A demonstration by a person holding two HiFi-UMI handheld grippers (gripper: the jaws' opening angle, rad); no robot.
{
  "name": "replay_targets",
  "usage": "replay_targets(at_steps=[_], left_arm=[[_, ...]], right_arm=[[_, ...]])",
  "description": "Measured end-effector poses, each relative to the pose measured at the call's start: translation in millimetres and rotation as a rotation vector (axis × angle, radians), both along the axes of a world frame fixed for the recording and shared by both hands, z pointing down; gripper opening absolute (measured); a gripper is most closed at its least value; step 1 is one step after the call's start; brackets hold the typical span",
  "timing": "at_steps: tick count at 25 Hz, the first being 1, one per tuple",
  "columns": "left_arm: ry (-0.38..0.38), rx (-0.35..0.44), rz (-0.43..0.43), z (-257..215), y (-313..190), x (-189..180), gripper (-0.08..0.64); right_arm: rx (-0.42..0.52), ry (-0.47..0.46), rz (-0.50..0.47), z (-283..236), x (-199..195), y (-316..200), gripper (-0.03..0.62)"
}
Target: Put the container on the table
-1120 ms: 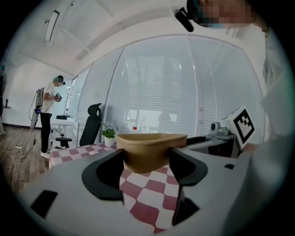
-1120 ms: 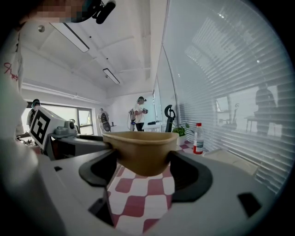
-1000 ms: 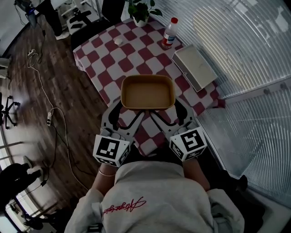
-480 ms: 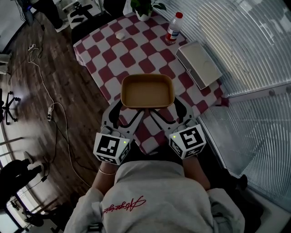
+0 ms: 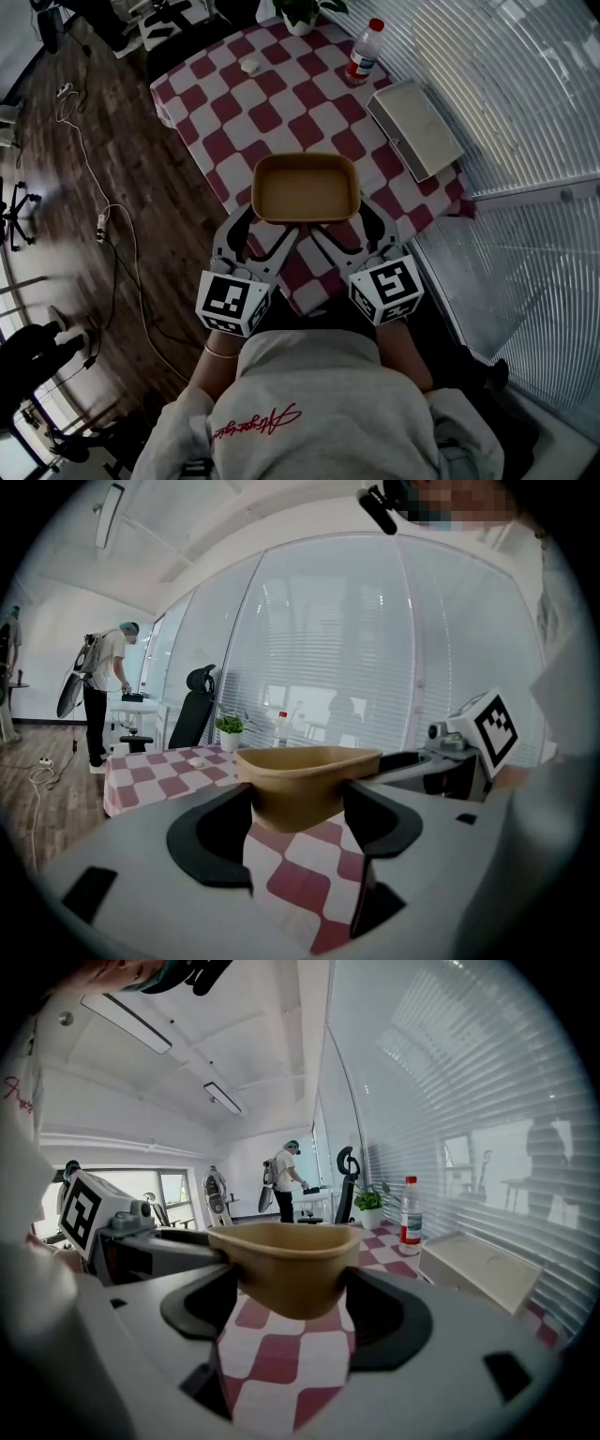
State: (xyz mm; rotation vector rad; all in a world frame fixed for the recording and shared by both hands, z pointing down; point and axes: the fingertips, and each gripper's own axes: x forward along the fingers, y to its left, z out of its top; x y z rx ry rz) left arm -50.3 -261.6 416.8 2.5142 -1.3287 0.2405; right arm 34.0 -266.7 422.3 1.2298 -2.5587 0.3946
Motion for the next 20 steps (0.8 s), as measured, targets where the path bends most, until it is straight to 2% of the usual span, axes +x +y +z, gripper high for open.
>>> replay_targets(at_steps=[20], left_arm=[[-0.036,-0.096,-0.002,41.9,4.2,-6.0,0.319]], right_arm=[[-0.080,0.059,-0.024,41.2,-7.0,3.2,0.364]])
